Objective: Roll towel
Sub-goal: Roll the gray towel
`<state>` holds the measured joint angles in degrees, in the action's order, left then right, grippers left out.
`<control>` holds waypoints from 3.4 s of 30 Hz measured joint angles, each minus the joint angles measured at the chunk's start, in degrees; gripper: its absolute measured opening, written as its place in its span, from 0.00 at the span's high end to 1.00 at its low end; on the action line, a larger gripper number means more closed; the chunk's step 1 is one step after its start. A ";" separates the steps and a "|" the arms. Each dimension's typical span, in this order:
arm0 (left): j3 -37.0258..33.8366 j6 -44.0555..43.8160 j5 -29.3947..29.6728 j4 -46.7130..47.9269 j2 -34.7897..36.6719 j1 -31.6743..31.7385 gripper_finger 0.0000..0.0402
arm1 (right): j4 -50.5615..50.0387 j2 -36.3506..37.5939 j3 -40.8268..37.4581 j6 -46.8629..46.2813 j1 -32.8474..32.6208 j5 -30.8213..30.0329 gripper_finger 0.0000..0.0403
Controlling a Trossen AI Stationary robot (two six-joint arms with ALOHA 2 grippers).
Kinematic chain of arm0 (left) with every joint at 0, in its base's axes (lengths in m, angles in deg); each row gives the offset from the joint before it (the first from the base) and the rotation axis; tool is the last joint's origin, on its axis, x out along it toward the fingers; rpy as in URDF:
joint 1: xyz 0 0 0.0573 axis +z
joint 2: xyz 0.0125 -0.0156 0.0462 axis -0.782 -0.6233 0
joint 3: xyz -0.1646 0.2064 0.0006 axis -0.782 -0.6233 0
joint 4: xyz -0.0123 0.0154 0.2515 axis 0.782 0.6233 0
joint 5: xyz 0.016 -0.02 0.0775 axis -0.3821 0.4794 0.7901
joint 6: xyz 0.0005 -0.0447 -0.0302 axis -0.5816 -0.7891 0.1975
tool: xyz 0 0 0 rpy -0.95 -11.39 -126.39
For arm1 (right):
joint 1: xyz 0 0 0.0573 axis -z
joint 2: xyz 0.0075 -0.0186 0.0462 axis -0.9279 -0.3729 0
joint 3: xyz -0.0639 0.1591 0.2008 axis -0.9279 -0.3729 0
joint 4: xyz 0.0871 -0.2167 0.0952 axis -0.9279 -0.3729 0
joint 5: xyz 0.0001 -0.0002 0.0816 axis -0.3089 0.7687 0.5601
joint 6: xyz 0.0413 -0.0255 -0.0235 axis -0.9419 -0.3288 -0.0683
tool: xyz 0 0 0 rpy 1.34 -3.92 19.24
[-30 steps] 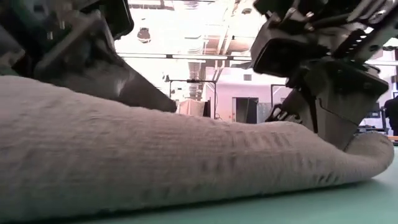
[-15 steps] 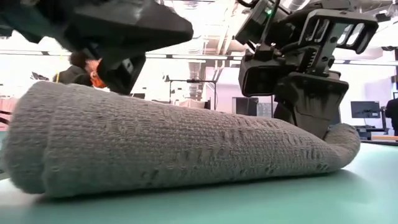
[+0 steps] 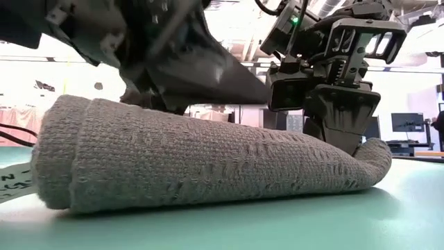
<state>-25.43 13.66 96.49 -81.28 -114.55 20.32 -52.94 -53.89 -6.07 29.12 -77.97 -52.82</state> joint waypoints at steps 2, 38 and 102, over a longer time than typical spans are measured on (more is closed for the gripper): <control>1.22 -0.40 -0.98 1.51 -1.09 0.49 1.00 | 0.07 0.00 0.00 0.00 0.00 -0.02 0.86; -0.04 -10.82 -4.50 7.31 -5.39 0.35 1.00 | -6.13 10.61 -0.02 27.08 -23.40 -47.66 0.49; -8.00 0.75 2.60 -5.62 5.91 -2.12 1.00 | 3.66 -1.09 -1.73 -16.93 -9.49 2.81 0.90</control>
<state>-33.43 14.41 99.08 -86.91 -108.64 18.20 -49.28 -54.98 -7.80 12.19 -87.46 -50.01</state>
